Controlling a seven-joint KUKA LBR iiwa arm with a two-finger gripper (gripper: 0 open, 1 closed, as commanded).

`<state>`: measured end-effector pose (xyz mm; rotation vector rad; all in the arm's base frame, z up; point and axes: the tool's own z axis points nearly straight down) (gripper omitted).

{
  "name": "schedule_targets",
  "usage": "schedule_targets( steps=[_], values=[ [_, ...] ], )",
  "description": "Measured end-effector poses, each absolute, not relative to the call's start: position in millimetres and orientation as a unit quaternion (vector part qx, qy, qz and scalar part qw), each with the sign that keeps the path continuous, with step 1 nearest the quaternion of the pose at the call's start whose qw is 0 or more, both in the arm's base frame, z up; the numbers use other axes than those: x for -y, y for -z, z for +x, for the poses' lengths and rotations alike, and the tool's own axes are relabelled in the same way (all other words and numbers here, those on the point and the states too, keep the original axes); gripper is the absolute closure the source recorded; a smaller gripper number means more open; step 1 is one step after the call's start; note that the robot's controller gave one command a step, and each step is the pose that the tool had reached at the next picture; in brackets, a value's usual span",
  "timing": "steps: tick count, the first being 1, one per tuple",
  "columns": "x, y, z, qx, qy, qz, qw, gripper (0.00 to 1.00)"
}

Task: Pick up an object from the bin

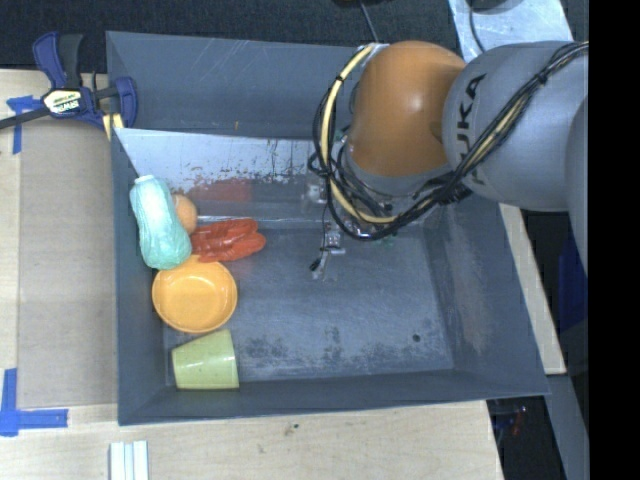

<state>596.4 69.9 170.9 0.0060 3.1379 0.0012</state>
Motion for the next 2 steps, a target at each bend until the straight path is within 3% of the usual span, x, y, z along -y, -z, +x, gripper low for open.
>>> schedule_targets(
  steps=[1,2],
  values=[
    [-69.9,-170.9,596.4,-1.0,0.0,0.002,0.002,0.0],
    [-83.0,-120.6,581.5,-0.998,0.0,-0.055,0.003,0.0]
  ],
)
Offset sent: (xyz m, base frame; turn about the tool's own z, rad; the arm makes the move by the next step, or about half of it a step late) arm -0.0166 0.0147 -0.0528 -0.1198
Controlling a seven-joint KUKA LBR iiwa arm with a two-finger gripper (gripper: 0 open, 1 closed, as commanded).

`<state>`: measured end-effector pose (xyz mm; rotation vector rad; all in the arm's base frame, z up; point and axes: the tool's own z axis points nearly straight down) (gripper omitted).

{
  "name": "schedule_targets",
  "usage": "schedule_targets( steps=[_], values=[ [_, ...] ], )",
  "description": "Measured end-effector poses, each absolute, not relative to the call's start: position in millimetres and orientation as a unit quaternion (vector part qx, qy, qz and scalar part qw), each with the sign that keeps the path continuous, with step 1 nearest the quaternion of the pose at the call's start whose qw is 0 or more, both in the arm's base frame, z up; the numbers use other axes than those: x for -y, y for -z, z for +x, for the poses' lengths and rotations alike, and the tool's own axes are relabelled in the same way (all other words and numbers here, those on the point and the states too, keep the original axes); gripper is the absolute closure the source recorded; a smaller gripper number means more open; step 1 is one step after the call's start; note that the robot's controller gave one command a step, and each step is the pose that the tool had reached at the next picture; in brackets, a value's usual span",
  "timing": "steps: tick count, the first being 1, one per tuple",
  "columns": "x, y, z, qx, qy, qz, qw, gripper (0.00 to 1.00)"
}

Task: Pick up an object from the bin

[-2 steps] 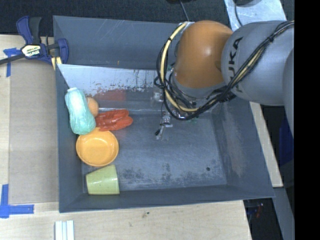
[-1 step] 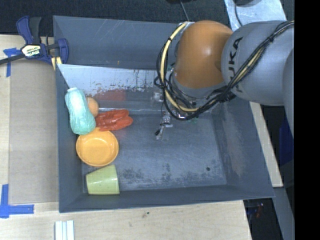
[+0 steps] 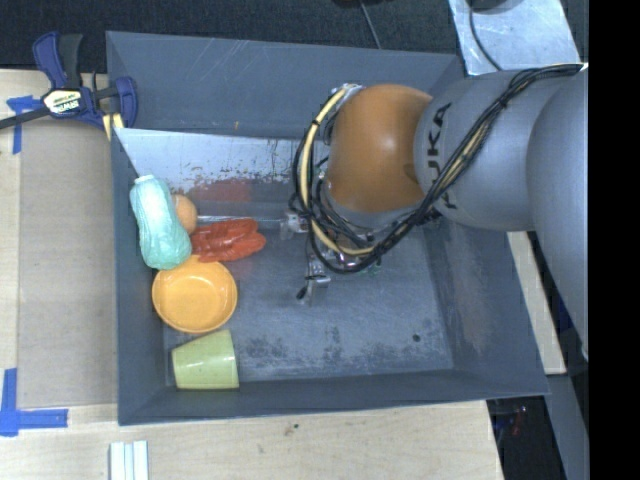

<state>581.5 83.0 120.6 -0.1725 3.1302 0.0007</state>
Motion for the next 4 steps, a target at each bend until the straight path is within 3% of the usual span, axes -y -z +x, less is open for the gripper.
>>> schedule_targets(
  steps=[1,2,3,4],
  values=[
    [-75.9,-117.2,611.4,-0.995,0.0,-0.103,0.005,0.0],
    [-90.8,-105.6,605.2,-0.994,0.001,-0.112,0.006,0.0],
    [-53.5,-70.9,622.9,-0.99,0.001,-0.141,0.009,0.0],
    [-143.6,-71.1,618.5,-0.978,-0.002,-0.208,0.006,0.0]
  ],
)
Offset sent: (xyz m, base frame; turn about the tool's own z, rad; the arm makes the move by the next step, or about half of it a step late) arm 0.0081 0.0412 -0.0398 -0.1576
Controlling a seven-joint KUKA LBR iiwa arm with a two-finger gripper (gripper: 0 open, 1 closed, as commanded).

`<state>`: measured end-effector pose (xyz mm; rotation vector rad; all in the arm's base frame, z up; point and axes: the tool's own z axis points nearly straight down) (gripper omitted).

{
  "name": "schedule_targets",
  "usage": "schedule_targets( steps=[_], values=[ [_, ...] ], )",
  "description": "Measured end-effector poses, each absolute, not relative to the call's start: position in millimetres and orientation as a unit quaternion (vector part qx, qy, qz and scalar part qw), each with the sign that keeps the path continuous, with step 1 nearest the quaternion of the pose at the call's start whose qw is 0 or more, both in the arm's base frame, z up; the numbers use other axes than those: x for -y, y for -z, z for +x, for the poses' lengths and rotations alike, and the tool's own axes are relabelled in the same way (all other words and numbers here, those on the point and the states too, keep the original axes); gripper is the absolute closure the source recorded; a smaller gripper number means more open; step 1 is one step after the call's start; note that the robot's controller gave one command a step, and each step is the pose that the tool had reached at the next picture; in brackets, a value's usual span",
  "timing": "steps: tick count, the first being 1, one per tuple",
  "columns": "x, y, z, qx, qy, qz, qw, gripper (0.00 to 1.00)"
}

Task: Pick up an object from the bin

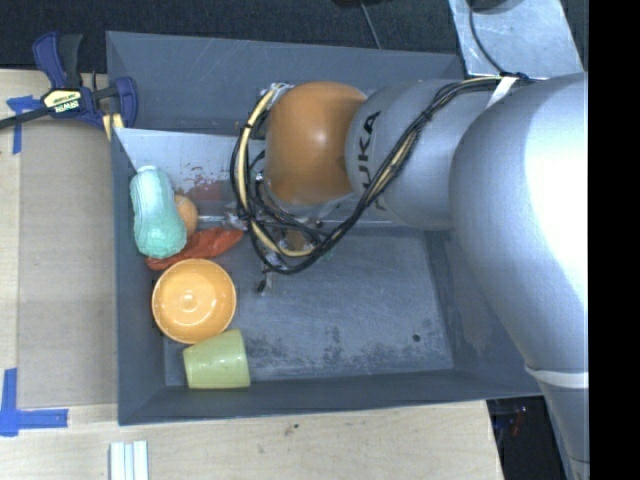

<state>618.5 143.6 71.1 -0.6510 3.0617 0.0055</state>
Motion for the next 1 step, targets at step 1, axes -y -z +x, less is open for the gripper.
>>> schedule_targets(
  steps=[1],
  values=[
    [-128.2,-75.4,604.3,-0.978,0.004,-0.21,0.008,0.0]
  ],
)
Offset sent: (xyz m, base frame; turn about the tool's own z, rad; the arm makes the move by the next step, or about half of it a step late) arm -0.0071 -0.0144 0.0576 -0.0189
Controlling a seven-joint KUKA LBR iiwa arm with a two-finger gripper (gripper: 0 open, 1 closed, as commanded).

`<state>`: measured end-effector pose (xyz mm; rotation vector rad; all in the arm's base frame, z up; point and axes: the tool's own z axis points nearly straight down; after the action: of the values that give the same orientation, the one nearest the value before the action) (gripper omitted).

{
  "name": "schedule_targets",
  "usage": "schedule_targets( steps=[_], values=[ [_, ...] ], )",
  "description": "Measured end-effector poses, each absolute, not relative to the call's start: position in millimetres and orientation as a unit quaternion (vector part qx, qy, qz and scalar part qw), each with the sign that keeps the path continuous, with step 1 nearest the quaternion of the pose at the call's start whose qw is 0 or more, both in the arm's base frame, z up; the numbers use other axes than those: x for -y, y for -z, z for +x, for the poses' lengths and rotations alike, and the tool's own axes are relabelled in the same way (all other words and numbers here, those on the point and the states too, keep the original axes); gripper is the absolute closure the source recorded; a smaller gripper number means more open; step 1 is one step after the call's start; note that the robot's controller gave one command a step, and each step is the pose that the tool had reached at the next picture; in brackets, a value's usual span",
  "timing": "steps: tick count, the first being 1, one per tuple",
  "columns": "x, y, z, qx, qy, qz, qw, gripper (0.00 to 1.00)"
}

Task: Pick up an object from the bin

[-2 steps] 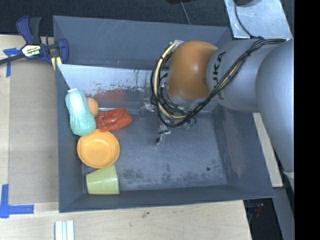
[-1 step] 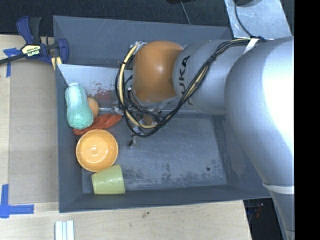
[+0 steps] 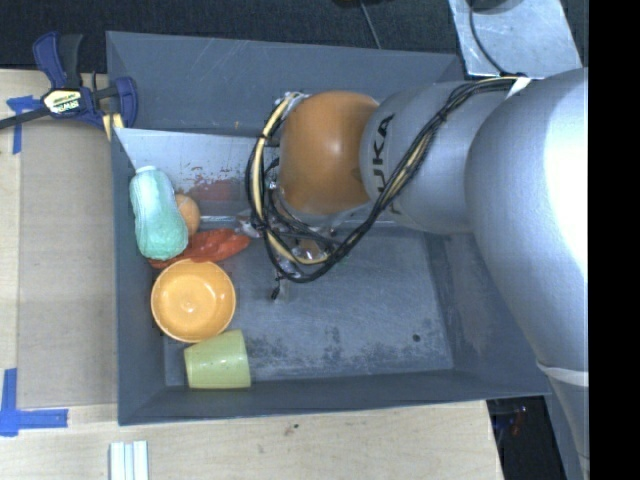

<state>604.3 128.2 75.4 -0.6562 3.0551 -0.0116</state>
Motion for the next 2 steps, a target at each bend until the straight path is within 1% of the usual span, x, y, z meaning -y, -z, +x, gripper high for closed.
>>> schedule_targets(
  steps=[1,2],
  values=[
    [-129.0,-131.3,613.7,-0.977,0.001,-0.215,0.011,0.0],
    [-125.9,-82.4,595.3,-0.978,0.002,-0.209,0.005,0.0]
  ],
)
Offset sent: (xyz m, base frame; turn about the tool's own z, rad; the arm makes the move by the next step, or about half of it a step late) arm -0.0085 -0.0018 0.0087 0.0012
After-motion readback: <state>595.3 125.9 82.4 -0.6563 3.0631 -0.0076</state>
